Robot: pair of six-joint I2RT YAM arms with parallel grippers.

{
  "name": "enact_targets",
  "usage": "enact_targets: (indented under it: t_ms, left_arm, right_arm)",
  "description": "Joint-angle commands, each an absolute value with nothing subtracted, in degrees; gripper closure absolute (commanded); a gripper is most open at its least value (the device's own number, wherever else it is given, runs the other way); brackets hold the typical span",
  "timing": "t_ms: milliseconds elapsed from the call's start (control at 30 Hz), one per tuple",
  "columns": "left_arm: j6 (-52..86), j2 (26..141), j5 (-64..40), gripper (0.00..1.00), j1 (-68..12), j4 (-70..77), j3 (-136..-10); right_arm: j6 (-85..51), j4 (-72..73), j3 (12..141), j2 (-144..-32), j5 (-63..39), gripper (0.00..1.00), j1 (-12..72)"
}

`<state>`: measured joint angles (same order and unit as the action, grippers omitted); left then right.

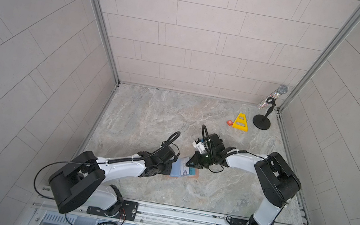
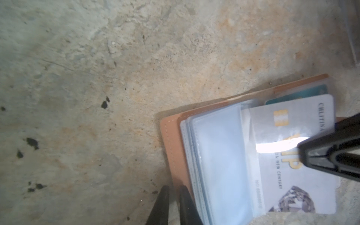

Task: Insert credit cards into a card holder
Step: Insert the credit card into the card slot.

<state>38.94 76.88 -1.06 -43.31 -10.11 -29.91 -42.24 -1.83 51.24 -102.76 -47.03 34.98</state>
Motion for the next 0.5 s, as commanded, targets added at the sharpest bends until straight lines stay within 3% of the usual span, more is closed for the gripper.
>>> enact_targets:
  t_ms: [0, 467]
  left_arm:
    - [38.41, 78.31, -0.58, 0.82, -43.82, -12.13, -29.88]
    - [38.41, 78.31, -0.34, 0.82, -43.88, -12.30, -29.88]
  right_arm:
    - [-42.01, -2.86, 51.06, -104.74, -45.48, 1.00, 35.77]
    - [-40.62, -5.42, 52.31, -106.00, -43.64, 1.00, 36.74]
